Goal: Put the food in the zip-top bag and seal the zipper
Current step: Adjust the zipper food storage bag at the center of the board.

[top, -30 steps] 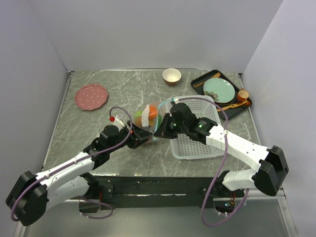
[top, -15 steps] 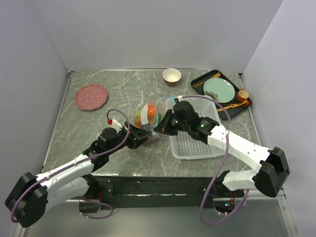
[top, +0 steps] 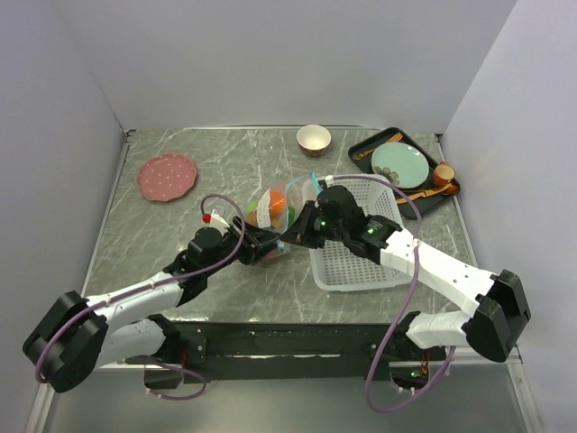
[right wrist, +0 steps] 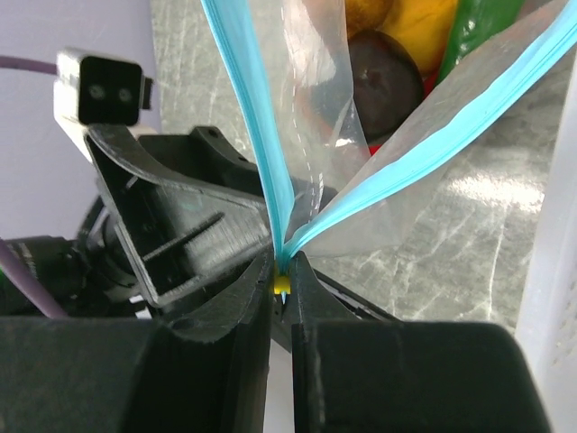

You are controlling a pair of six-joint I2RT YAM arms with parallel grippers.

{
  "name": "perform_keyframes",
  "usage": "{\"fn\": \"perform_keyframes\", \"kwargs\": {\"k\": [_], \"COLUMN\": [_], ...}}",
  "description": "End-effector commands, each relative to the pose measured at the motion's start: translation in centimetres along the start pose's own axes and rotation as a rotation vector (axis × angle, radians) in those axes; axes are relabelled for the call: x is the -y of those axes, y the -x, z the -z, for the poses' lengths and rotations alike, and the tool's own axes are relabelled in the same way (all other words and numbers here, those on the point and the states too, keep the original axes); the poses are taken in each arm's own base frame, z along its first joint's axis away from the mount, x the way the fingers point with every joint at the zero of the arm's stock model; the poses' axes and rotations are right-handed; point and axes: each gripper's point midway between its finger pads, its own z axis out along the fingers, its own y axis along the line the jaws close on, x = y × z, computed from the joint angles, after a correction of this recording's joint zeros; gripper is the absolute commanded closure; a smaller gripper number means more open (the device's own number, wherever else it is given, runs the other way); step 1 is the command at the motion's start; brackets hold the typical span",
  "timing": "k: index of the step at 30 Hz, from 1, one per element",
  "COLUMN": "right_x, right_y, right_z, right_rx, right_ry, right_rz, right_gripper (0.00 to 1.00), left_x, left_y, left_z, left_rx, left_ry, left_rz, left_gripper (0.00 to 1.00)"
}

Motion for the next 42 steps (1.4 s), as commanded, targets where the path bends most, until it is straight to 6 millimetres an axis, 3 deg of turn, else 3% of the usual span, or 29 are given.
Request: {"fn": "perform_keyframes", "kwargs": {"k": [1,3,7,9,10,12,13,14,15,16,18,19,21,23,24,27,29,30,33,35,37,38,39,40,41,42], "right_x": [-1.1,-1.2,-2.5,-2.4,-3.7,-4.0,-5.8,-6.1,-6.1,-7.9,-8.5,-10.2,-10.8,-12.9,-13.0,-16.8,-17.9,-19.7,-21.0,-21.1,-19.8,-19.6,-18.3,-18.1,-18.6,-15.4], "right_y": [0.5,0.6,1.9,2.7,3.7,4.4,5.6,5.8,6.0,7.1,7.3,8.2,8.2,9.2,9.3,10.5,10.4,11.1,12.0,12.7,12.4,12.3,11.7,11.8,12.0,10.3], "right_z": [1.2,1.3,1.8,1.6,1.9,1.2,1.6,1.5,0.3,0.6,-1.0,-0.7,-2.3,-2.4,-3.5,-3.9,-4.9,-4.2,-4.1,-3.9,-4.7,-3.9,-4.1,-3.5,-1.1,-2.8], "right_rx": [0.026,0.029,0.068,0.094,0.117,0.115,0.137,0.126,0.113,0.131,0.097,0.114,0.082,0.096,0.081,0.083,0.045,0.068,0.090,0.120,0.114,0.103,0.085,0.111,0.158,0.115], "right_ry": [0.058,0.060,0.080,0.049,0.066,0.033,0.057,0.048,0.027,0.052,0.048,0.078,0.087,0.122,0.120,0.205,0.241,0.282,0.308,0.305,0.285,0.289,0.259,0.267,0.296,0.238], "right_rz": [0.009,0.014,0.055,0.094,0.108,0.163,0.183,0.220,0.233,0.247,0.277,0.286,0.292,0.299,0.297,0.306,0.296,0.302,0.295,0.292,0.283,0.280,0.272,0.271,0.271,0.253], "right_gripper": [0.87,0.87,0.88,0.88,0.88,0.90,0.91,0.91,0.93,0.93,0.94,0.95,0.95,0.95,0.95,0.95,0.96,0.96,0.95,0.94,0.94,0.99,0.99,0.97,0.91,0.89], "left_x": [4.1,4.0,3.6,1.7,1.6,0.7,1.5,0.1,0.2,0.8,0.0,0.3,-0.2,-0.1,-0.2,0.0,0.0,0.2,0.7,1.2,1.4,1.3,1.2,1.2,1.4,1.2], "left_y": [0.8,0.8,1.3,2.6,2.8,5.2,6.1,7.4,8.0,8.8,9.8,10.3,10.8,11.1,11.3,11.6,11.9,12.0,12.4,12.5,12.5,12.5,12.4,12.4,12.3,12.1], "left_z": [-0.5,-0.6,-0.7,-0.1,0.4,2.1,3.2,4.2,4.9,6.0,7.4,8.1,8.8,9.4,9.6,10.3,10.8,11.0,11.7,12.1,12.2,12.1,11.9,11.8,11.5,11.0], "left_rx": [0.027,0.024,0.054,0.123,0.131,0.252,0.302,0.364,0.399,0.441,0.495,0.519,0.546,0.568,0.575,0.599,0.621,0.628,0.656,0.670,0.673,0.670,0.664,0.662,0.647,0.634], "left_ry": [-0.112,-0.106,-0.053,0.059,0.084,0.158,0.148,0.219,0.229,0.218,0.266,0.263,0.293,0.299,0.304,0.302,0.310,0.308,0.295,0.270,0.257,0.255,0.260,0.262,0.255,0.258], "left_rz": [-0.010,-0.008,-0.067,-0.117,-0.132,-0.178,-0.189,-0.199,-0.216,-0.218,-0.226,-0.223,-0.225,-0.222,-0.221,-0.215,-0.215,-0.214,-0.212,-0.211,-0.211,-0.215,-0.220,-0.223,-0.229,-0.233], "left_gripper": [0.51,0.57,0.59,0.47,0.40,0.33,0.30,0.28,0.26,0.25,0.25,0.25,0.25,0.25,0.25,0.26,0.26,0.26,0.25,0.24,0.23,0.22,0.21,0.21,0.21,0.20]}}
